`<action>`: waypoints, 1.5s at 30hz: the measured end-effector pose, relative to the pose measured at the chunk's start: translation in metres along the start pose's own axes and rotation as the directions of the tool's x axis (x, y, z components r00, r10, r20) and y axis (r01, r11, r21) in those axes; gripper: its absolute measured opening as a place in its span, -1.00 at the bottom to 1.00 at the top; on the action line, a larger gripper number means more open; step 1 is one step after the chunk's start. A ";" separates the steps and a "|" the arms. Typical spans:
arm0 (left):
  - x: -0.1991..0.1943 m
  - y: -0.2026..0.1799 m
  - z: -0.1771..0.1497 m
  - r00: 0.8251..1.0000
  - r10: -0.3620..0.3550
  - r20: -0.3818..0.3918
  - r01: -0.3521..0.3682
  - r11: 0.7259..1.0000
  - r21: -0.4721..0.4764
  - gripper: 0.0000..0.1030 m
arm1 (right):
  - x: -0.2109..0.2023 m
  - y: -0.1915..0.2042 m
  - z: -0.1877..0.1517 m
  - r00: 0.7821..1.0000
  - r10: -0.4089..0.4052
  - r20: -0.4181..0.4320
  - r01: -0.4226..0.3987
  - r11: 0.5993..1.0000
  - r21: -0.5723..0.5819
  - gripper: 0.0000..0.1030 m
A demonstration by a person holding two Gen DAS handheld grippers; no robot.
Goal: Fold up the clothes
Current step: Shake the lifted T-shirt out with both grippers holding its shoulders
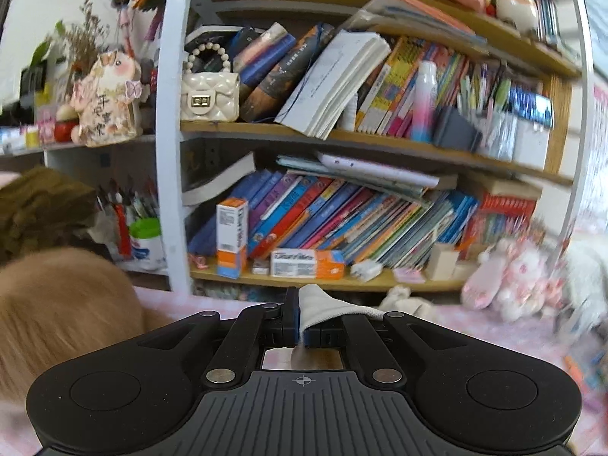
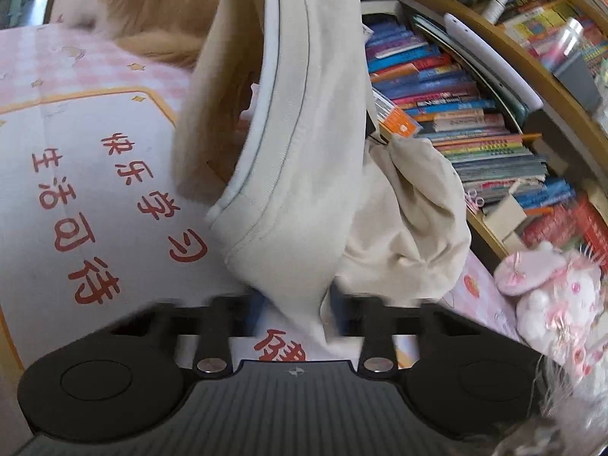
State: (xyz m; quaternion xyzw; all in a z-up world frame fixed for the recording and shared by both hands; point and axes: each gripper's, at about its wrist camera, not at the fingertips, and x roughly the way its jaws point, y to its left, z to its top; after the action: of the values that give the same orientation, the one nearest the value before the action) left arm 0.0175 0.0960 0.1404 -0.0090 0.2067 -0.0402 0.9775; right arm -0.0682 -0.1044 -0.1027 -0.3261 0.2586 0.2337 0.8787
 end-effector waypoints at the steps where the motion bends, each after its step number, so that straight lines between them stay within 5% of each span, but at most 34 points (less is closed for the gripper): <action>1: 0.000 0.002 -0.002 1.000 0.008 -0.010 -0.008 1.000 0.012 -0.98 | -0.001 -0.003 0.000 1.000 0.002 0.001 -0.002 1.000 0.011 -0.91; 6: -0.001 0.023 -0.021 0.994 0.040 -0.101 -0.034 0.998 0.054 -0.98 | -0.035 -0.057 0.002 0.993 -0.109 0.051 0.099 0.981 0.164 -0.93; 9: -0.011 0.029 -0.036 0.992 0.021 -0.127 -0.013 0.998 0.062 -0.97 | -0.070 -0.107 0.007 0.973 -0.218 0.078 0.187 0.938 0.293 -0.94; 13: -0.048 0.022 -0.027 0.999 -0.040 -0.007 0.040 0.998 0.043 -0.97 | -0.143 -0.155 0.029 0.921 -0.329 0.208 0.228 0.889 0.396 -0.94; 15: -0.077 0.018 -0.006 0.991 -0.053 0.122 0.049 0.998 0.038 -0.97 | -0.188 -0.170 0.046 0.869 -0.384 0.313 0.229 0.872 0.434 -0.94; 17: -0.111 0.018 0.023 0.956 -0.075 0.282 0.070 0.997 0.028 -0.97 | -0.237 -0.181 0.065 0.778 -0.454 0.434 0.240 0.853 0.463 -0.94; 19: -0.147 0.018 0.050 0.894 -0.100 0.437 0.096 0.995 0.032 -0.97 | -0.284 -0.189 0.084 0.654 -0.522 0.547 0.261 0.835 0.484 -0.94; 23: -0.213 0.017 0.092 0.705 -0.161 0.691 0.138 0.986 0.089 -0.97 | -0.360 -0.200 0.110 0.354 -0.603 0.715 0.314 0.797 0.516 -0.94; 25: -0.236 0.017 0.105 0.617 -0.189 0.764 0.160 0.981 0.114 -0.97 | -0.388 -0.201 0.115 0.230 -0.607 0.760 0.320 0.785 0.531 -0.94; 26: -0.243 0.017 0.110 0.585 -0.203 0.785 0.178 0.977 0.120 -0.97 | -0.401 -0.202 0.116 0.174 -0.604 0.778 0.322 0.782 0.534 -0.94; 27: -0.251 0.017 0.114 0.552 -0.217 0.805 0.195 0.972 0.128 -0.97 | -0.409 -0.203 0.117 0.148 -0.601 0.785 0.328 0.779 0.535 -0.94; 28: -0.249 0.018 0.117 0.556 -0.228 0.799 0.216 0.968 0.125 -0.97 | -0.416 -0.205 0.117 0.125 -0.599 0.791 0.333 0.776 0.535 -0.94; 30: -0.241 0.020 0.121 0.580 -0.249 0.776 0.258 0.959 0.115 -0.97 | -0.404 -0.216 0.120 0.193 -0.598 0.778 0.331 0.786 0.522 -0.94; 32: -0.212 0.023 0.117 0.681 -0.248 0.689 0.275 0.959 0.074 -0.97 | -0.393 -0.227 0.122 0.263 -0.595 0.760 0.326 0.796 0.510 -0.94; 34: -0.174 0.027 0.107 0.790 -0.243 0.563 0.283 0.959 0.017 -0.97 | -0.359 -0.236 0.122 0.419 -0.570 0.707 0.290 0.822 0.490 -0.94; 35: -0.150 0.031 0.098 0.845 -0.240 0.479 0.284 0.959 -0.021 -0.97 | -0.334 -0.239 0.119 0.526 -0.540 0.657 0.266 0.838 0.476 -0.94; 36: -0.120 0.035 0.080 0.898 -0.234 0.373 0.276 0.959 -0.063 -0.97 | -0.309 -0.240 0.114 0.610 -0.513 0.604 0.241 0.846 0.476 -0.94; 38: -0.058 0.042 0.039 0.964 -0.224 0.140 0.243 0.959 -0.144 -0.97 | -0.243 -0.238 0.095 0.795 -0.413 0.444 0.179 0.859 0.480 -0.94; 40: 0.001 0.044 -0.014 0.977 -0.195 -0.081 0.181 0.971 -0.155 -0.97 | -0.178 -0.233 0.071 0.909 -0.301 0.287 0.121 0.852 0.509 -0.94; 41: 0.025 0.042 -0.036 0.968 -0.189 -0.164 0.167 0.976 -0.142 -0.97 | -0.143 -0.224 0.055 0.940 -0.268 0.212 0.130 0.853 0.505 -0.94; 43: 0.068 0.038 -0.075 0.938 -0.186 -0.291 0.156 0.980 -0.125 -0.97 | -0.074 -0.206 0.025 0.979 -0.198 0.056 0.145 0.857 0.494 -0.94; 45: 0.104 0.040 -0.091 0.914 -0.183 -0.361 0.146 0.981 -0.128 -0.97 | -0.022 -0.197 0.004 0.987 -0.151 -0.048 0.155 0.862 0.483 -0.94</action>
State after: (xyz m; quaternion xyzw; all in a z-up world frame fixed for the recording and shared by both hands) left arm 0.0785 0.1269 0.0137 -0.0667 0.3878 -0.1133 0.9123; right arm 0.0310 -0.2405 0.0024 -0.1159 0.2857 0.0896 0.9471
